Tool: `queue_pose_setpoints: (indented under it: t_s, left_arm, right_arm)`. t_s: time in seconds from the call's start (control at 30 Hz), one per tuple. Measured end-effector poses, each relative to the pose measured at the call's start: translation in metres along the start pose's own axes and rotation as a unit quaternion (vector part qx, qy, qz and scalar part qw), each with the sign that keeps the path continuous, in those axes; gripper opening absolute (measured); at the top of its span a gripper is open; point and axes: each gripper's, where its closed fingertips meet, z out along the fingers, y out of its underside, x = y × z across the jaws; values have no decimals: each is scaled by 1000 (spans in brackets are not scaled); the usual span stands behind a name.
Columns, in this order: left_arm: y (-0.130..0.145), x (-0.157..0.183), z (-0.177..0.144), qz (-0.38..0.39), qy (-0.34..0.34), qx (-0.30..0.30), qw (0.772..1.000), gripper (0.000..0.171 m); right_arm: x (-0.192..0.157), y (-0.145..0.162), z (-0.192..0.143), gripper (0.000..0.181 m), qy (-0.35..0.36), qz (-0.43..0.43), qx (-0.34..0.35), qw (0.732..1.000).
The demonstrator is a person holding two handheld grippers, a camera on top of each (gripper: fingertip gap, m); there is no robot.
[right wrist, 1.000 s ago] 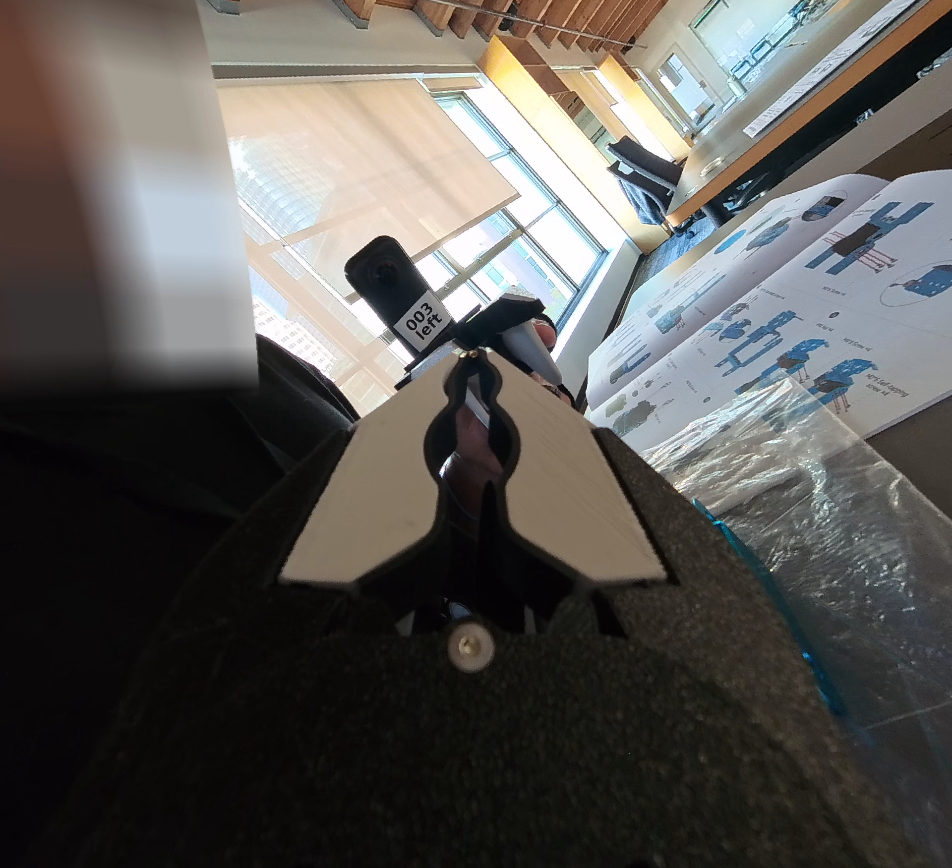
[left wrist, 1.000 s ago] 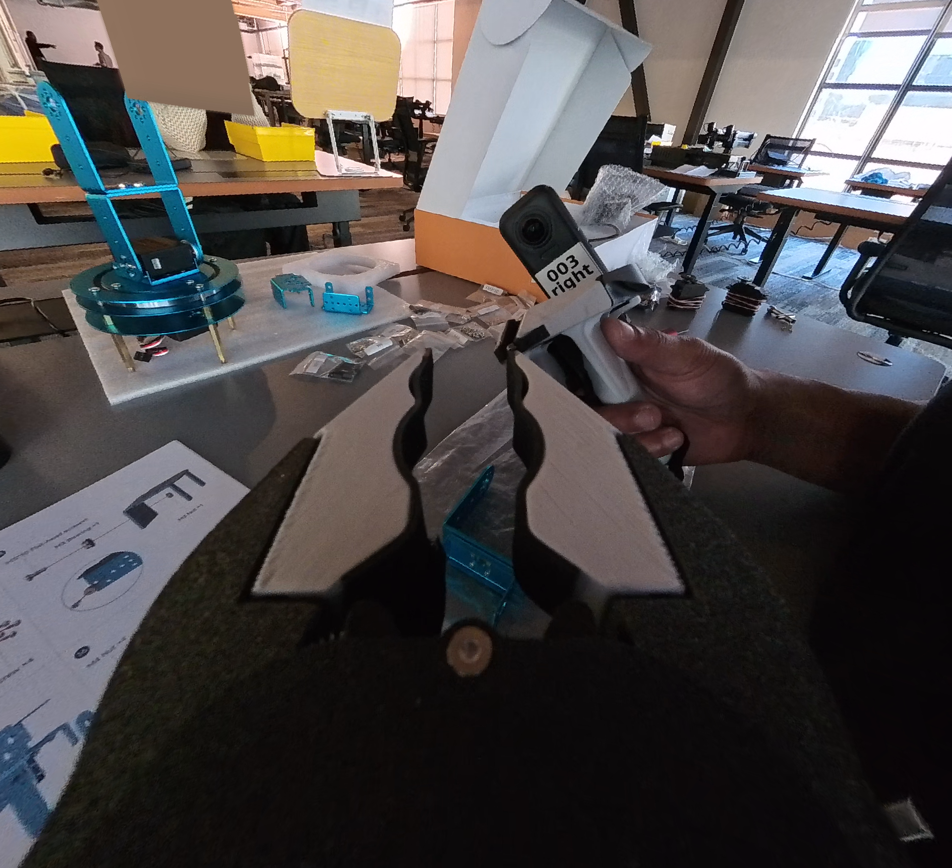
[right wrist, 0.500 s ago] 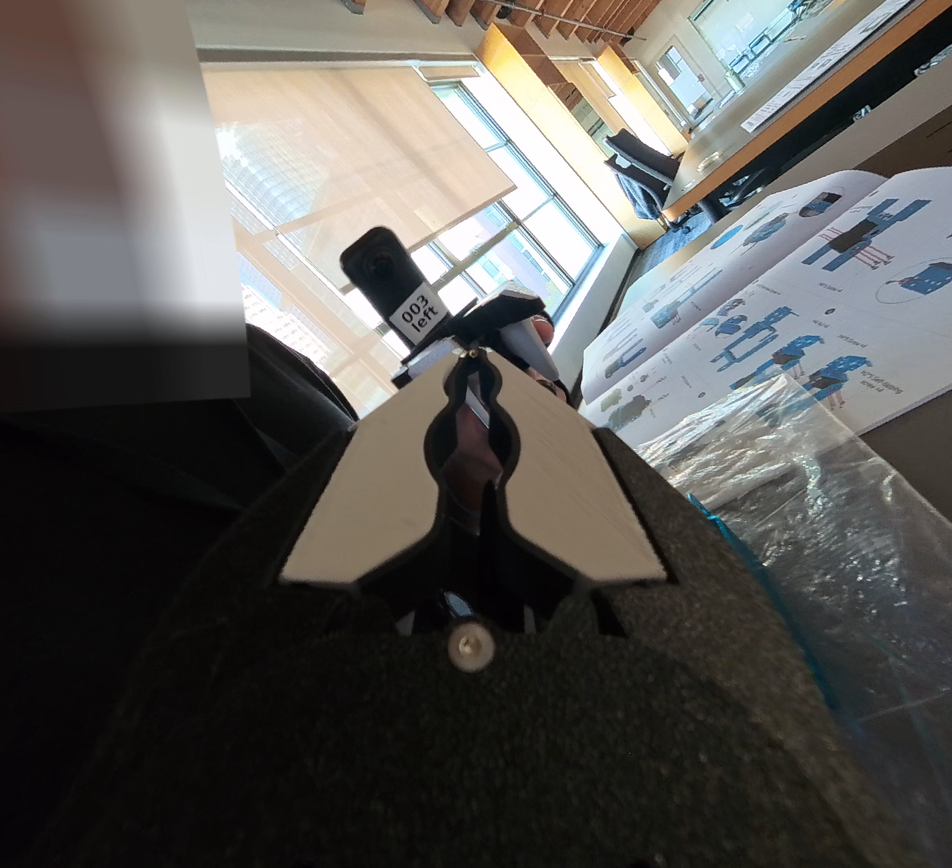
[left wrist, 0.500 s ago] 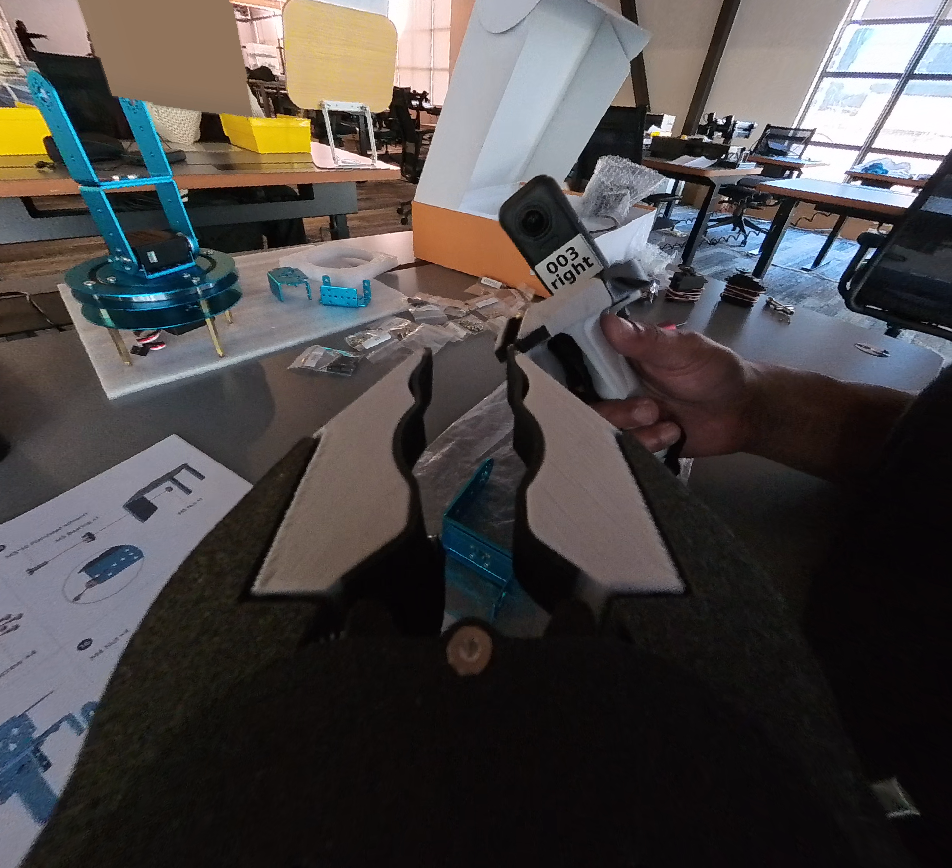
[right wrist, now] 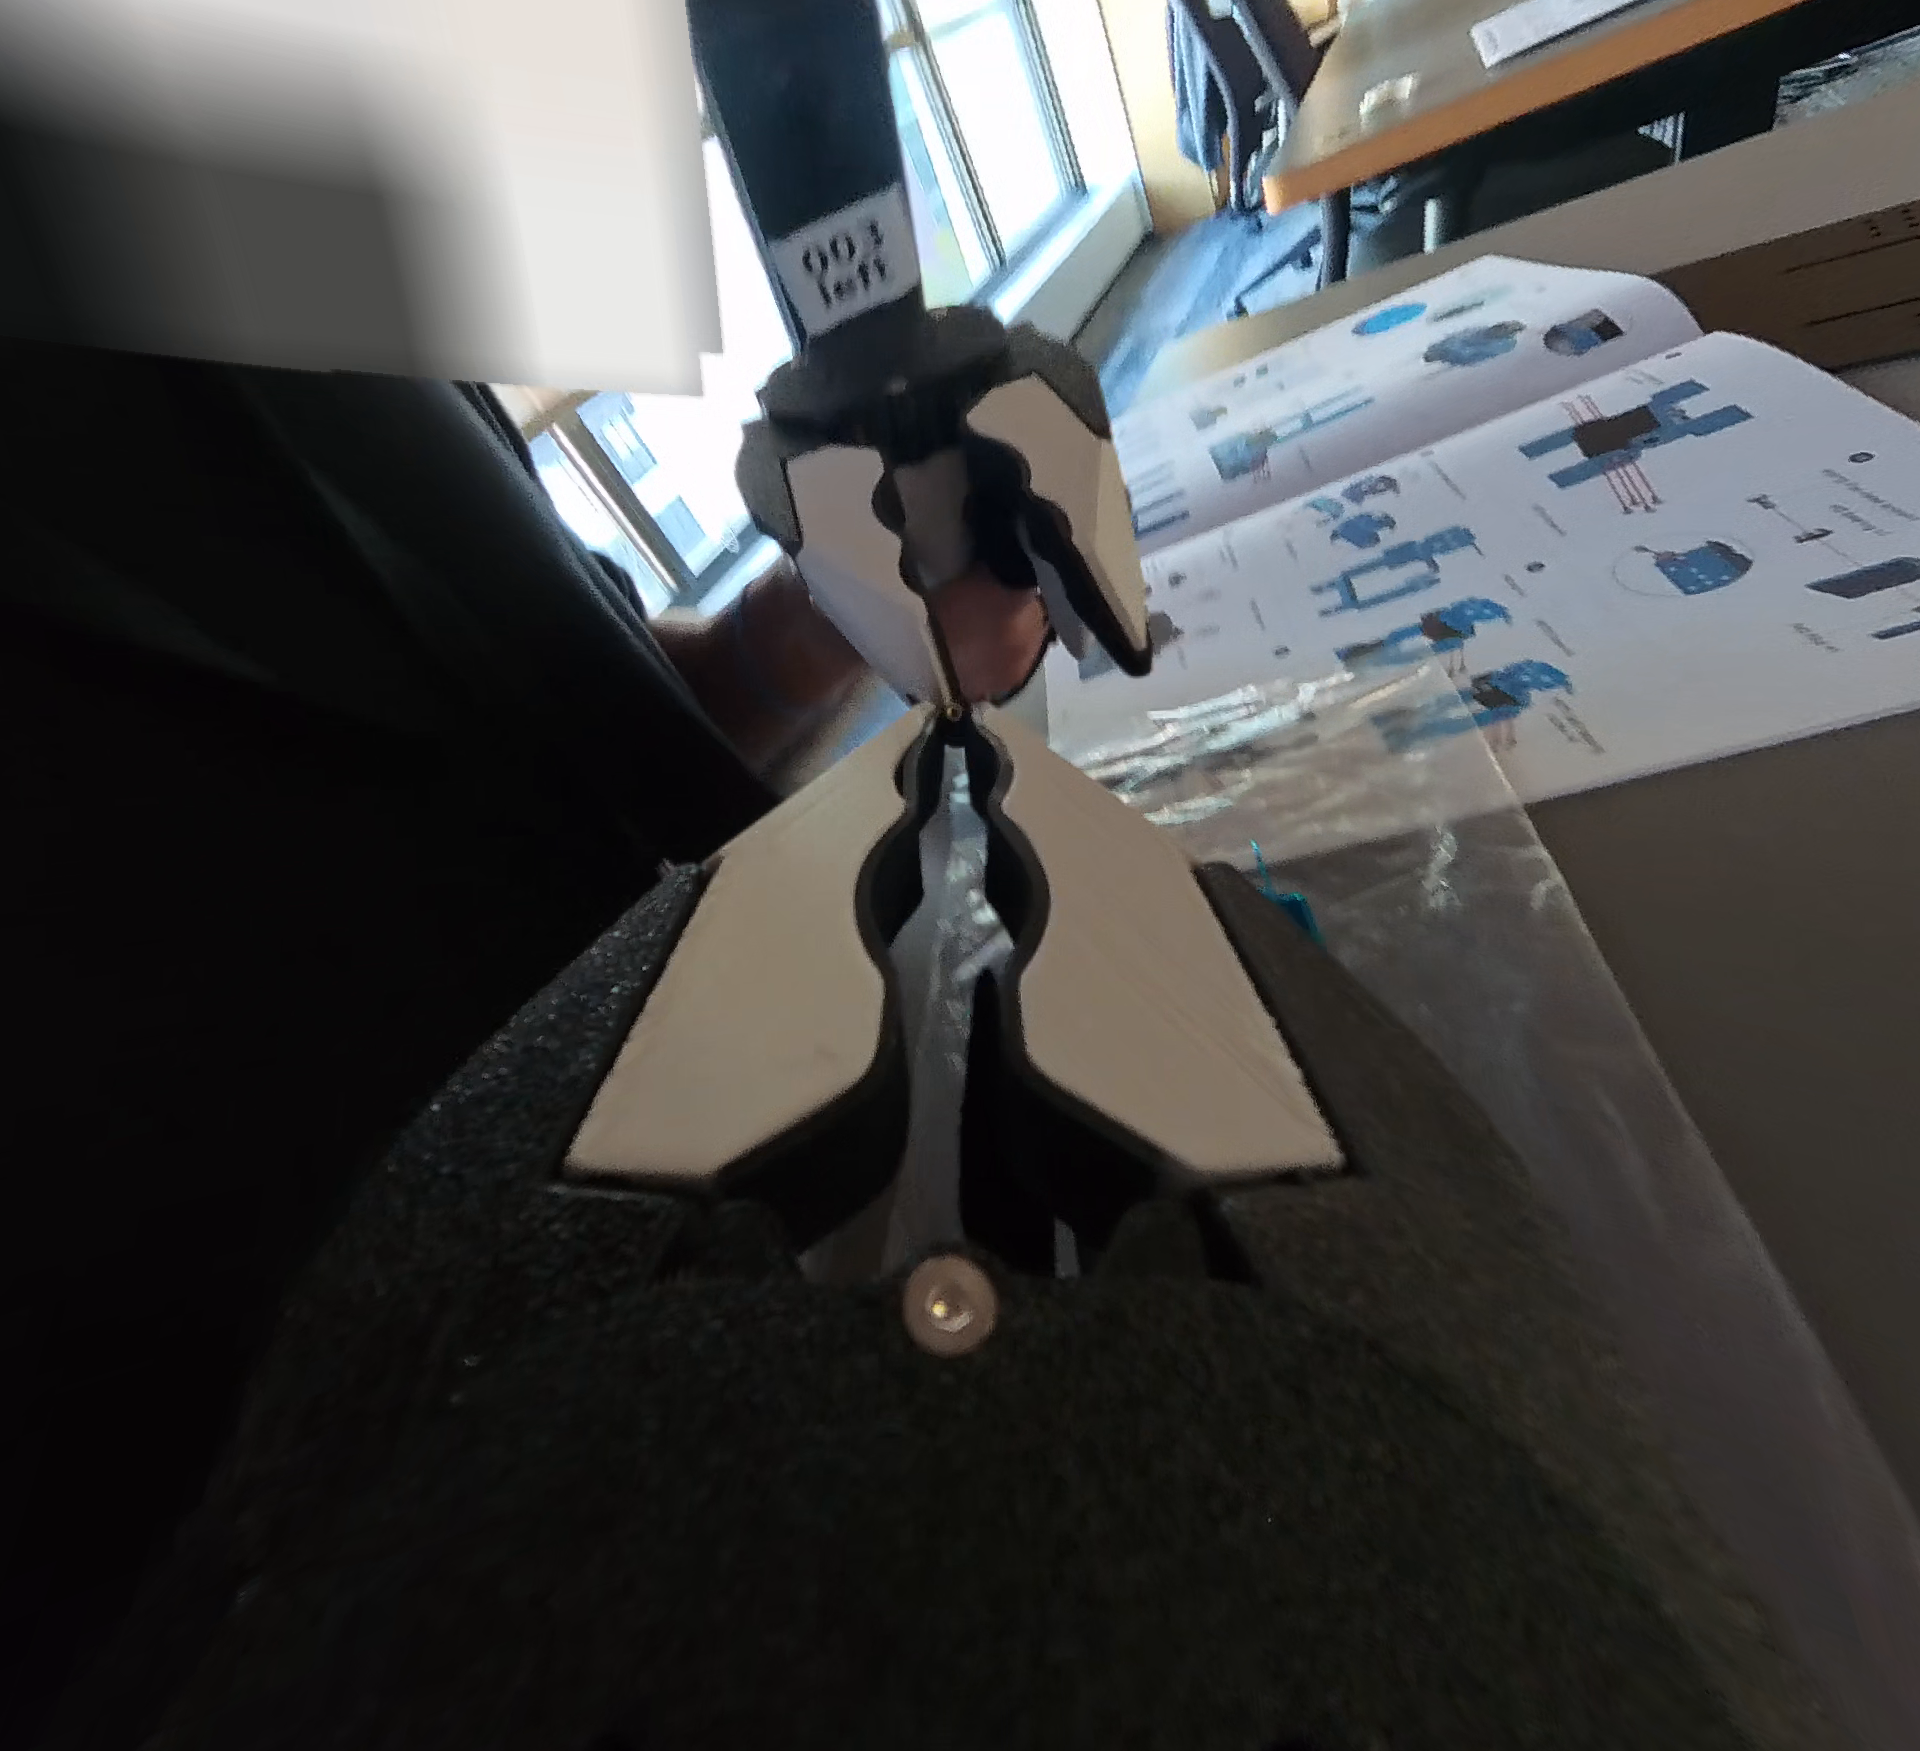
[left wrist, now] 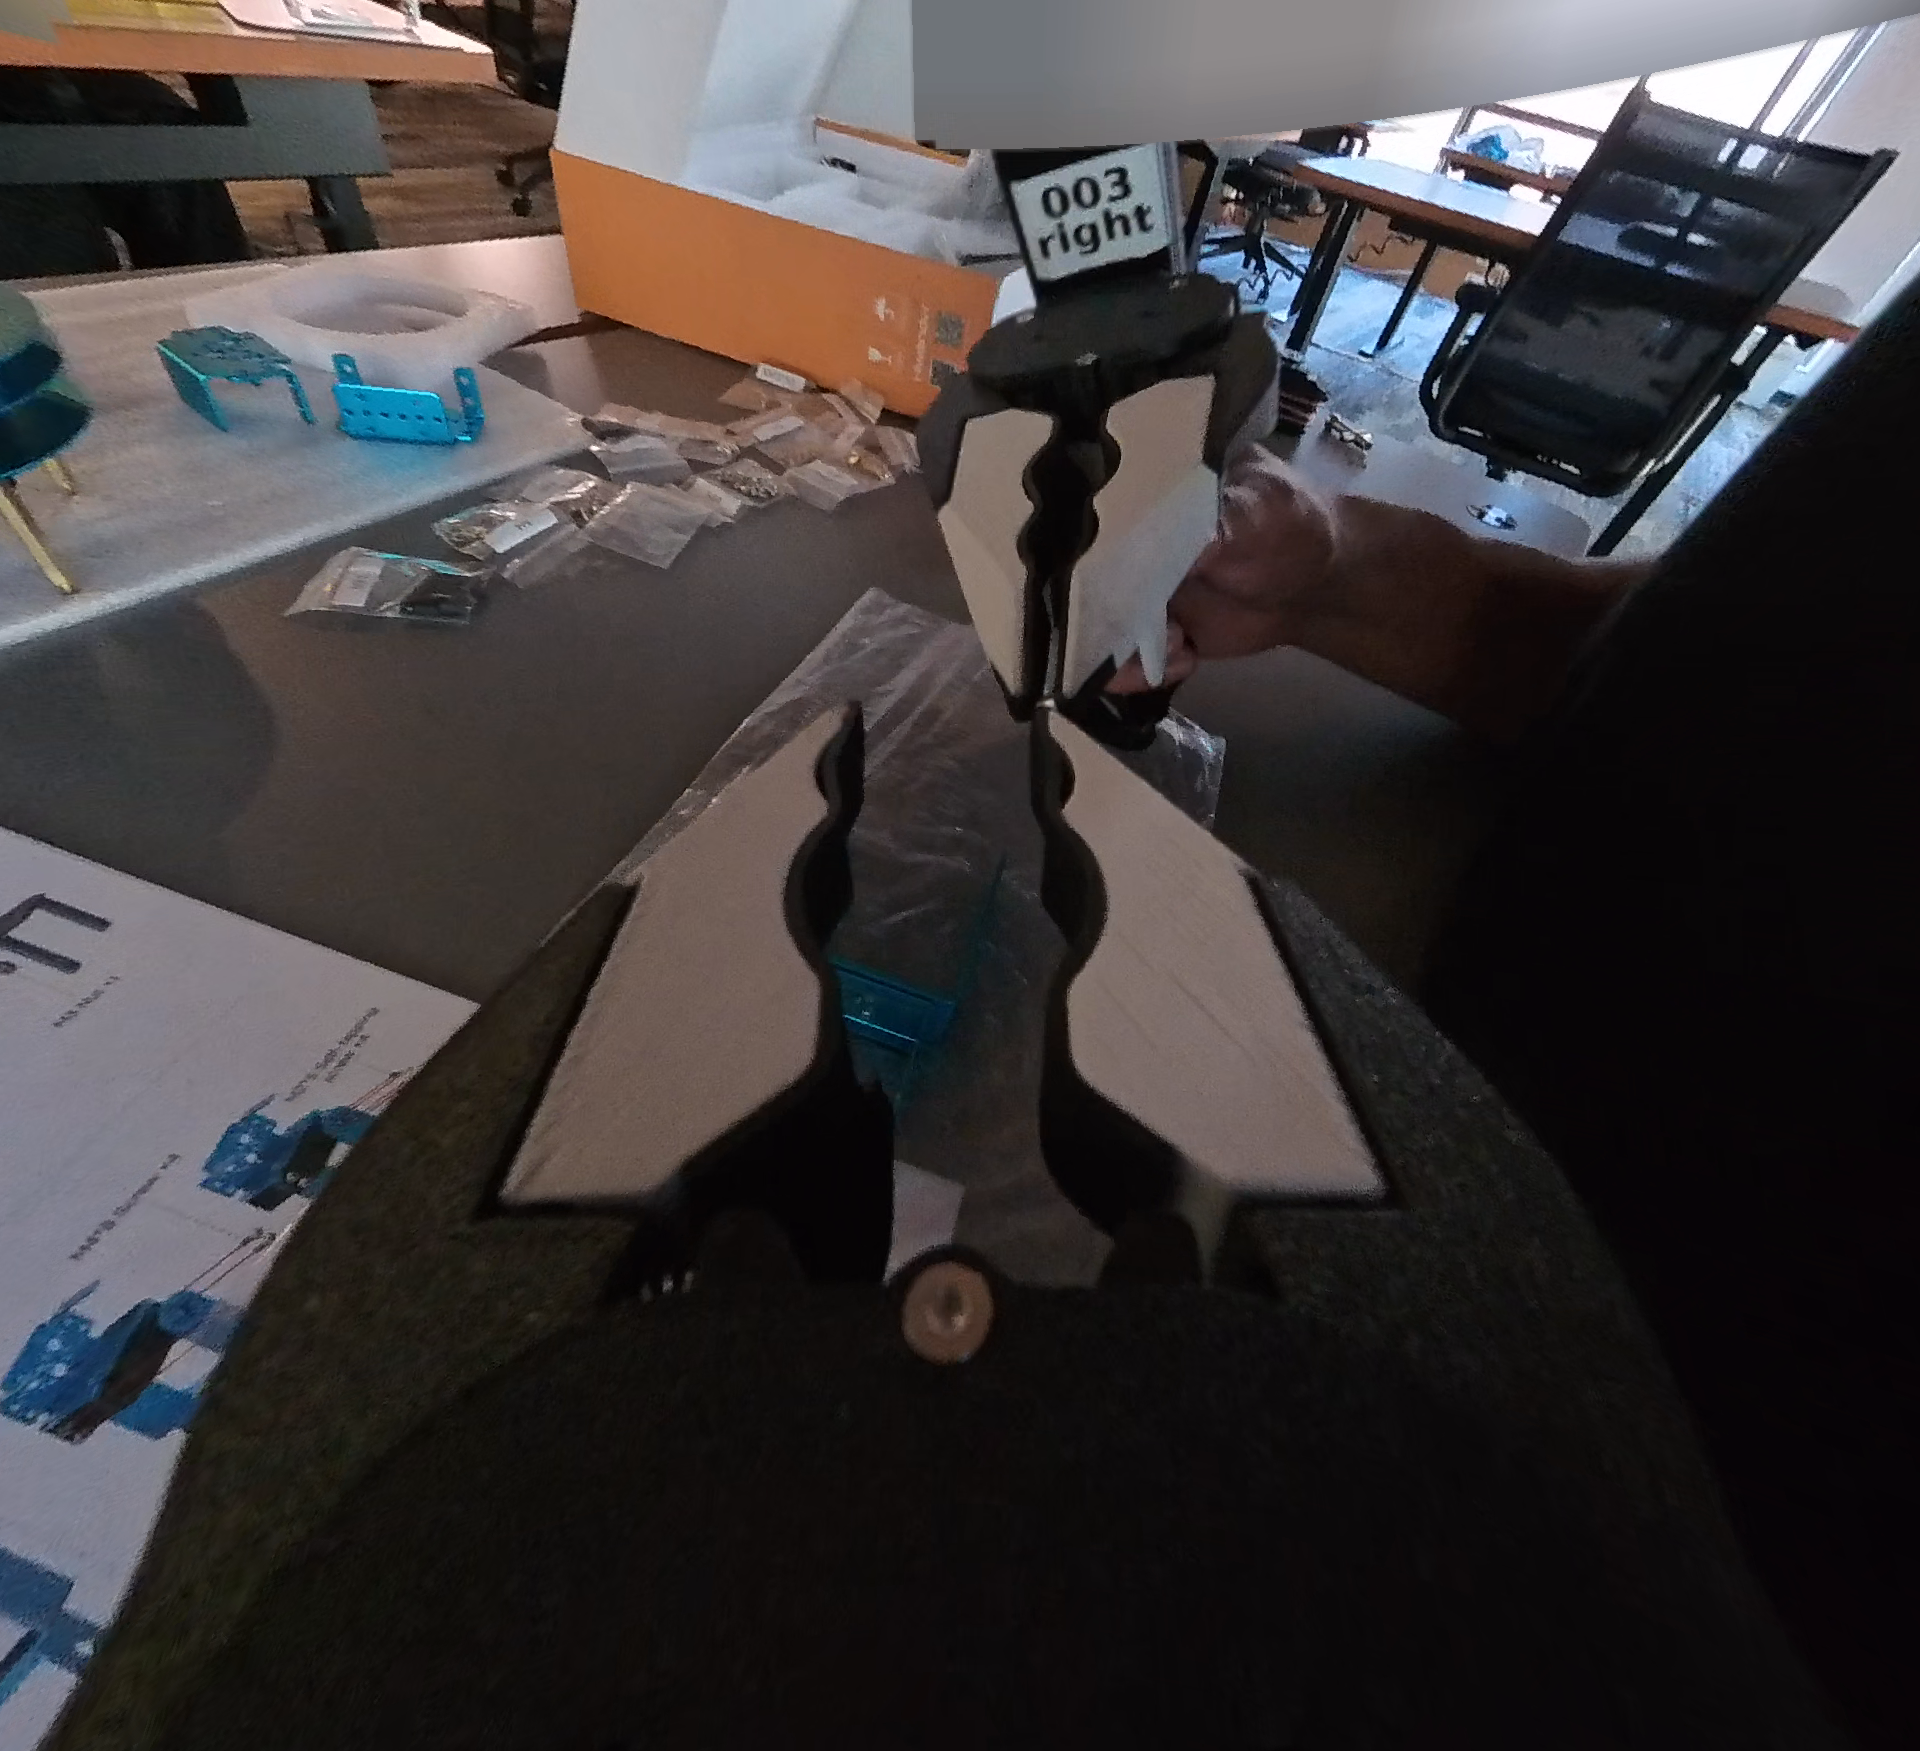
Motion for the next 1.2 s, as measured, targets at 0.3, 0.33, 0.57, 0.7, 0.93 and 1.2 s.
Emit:
queue_pose_setpoints:
  t_s: [0.3,0.33,0.57,0.7,0.93,1.2]
  left_arm:
    - [41,-10,-7,-16,-16,-88,996,32]
    - [50,-9,-8,-27,-12,-107,994,33]
    - [90,-1,-3,-24,-14,-198,980,39]
    - [98,-6,4,-15,-25,-223,974,41]
    - [97,-2,13,-7,-12,-226,974,41]
    - [99,-1,15,-9,-10,-231,973,41]
  right_arm:
    - [40,50,0,4,131,-79,-149,977]
    - [42,55,2,4,139,-84,-164,973]
    - [54,75,13,3,170,-81,-228,955]
    - [59,79,14,3,182,-64,-238,952]
    - [60,77,14,3,179,-53,-228,955]
    - [61,81,14,2,173,-33,-228,958]
